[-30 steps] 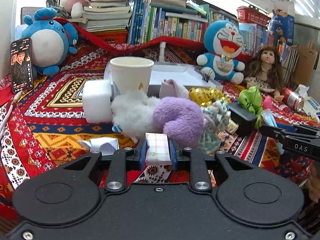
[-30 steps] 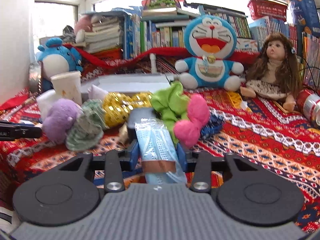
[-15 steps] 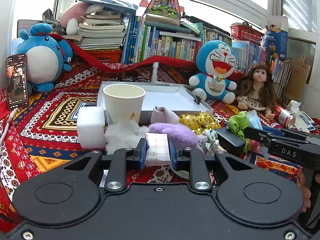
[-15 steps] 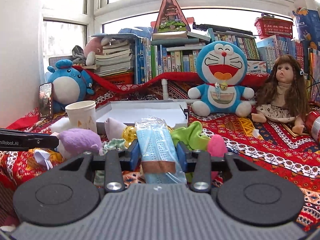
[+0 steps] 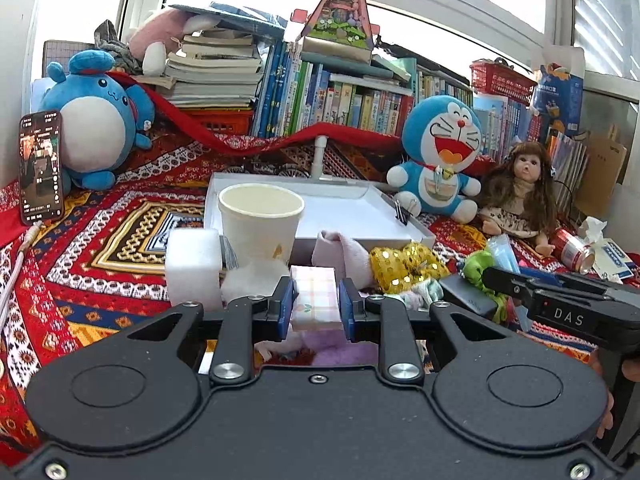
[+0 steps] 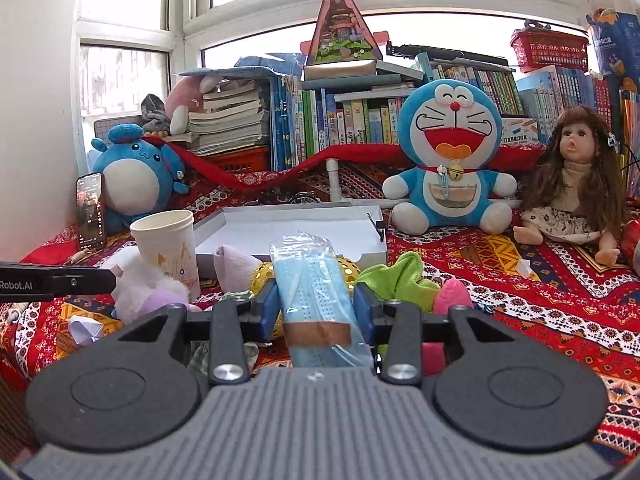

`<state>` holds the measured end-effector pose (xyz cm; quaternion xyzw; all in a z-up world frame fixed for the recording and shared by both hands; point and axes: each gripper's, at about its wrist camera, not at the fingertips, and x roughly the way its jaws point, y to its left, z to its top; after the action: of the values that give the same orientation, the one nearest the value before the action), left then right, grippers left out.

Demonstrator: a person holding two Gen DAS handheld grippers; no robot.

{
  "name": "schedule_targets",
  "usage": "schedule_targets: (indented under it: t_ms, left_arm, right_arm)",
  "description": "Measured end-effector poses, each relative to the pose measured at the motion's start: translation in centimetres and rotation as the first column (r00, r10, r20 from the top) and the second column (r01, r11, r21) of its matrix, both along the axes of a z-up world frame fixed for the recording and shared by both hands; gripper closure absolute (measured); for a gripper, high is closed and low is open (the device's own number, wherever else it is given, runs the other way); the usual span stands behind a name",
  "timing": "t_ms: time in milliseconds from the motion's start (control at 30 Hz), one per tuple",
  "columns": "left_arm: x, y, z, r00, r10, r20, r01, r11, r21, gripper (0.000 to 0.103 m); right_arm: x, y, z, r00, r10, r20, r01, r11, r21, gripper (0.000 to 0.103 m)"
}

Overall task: Organize soft objects
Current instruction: 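Lift and carry the box in left tool while right tool carries the mask to the white tray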

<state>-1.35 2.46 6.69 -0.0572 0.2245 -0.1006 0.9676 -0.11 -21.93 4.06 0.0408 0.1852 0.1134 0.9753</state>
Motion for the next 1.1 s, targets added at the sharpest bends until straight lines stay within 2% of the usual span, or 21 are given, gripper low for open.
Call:
schedule_targets:
  t_ms: [233, 367, 533, 800, 1000, 1100]
  left_arm:
    - [2.1, 1.3, 3.0, 0.999, 0.008, 0.054, -0.007, 1.000, -0.020, 0.080]
    - [4.8, 2.8, 5.2, 0.998, 0.011, 0.057, -0.008, 0.998, -0.057, 0.080]
    - [9.0, 4.2, 7.7, 0.999, 0.006, 0.048, -0.004, 0.998, -0.056, 0.080]
    - [16.4, 5.1, 8.0, 0.997, -0.004, -0.073, -0.002, 0.997, -0.076, 0.080]
    - [22.5, 5.6, 6.4, 0.978, -0.015, -0.210, -0.006, 0.995, -0.099, 0.080]
    - [24.7, 5.8, 5.4, 0.970, -0.015, -0.242, -0.006, 0.996, -0.086, 0.080]
  right_arm:
    - [1.7, -0.2, 1.5, 1.000, -0.022, -0.021, 0.022, 0.999, 0.028, 0.057]
    - [3.7, -0.6, 2.7, 0.999, -0.017, -0.049, 0.021, 0.996, 0.083, 0.057]
    - [6.8, -0.7, 4.3, 0.997, 0.004, -0.083, 0.007, 0.991, 0.137, 0.057]
    - [12.6, -0.5, 6.0, 0.989, 0.021, -0.149, 0.008, 0.981, 0.194, 0.057]
    - [17.0, 0.9, 5.4, 0.974, 0.020, -0.224, 0.023, 0.981, 0.190, 0.057]
    - [19.0, 1.3, 4.5, 0.963, 0.019, -0.270, 0.039, 0.978, 0.207, 0.057]
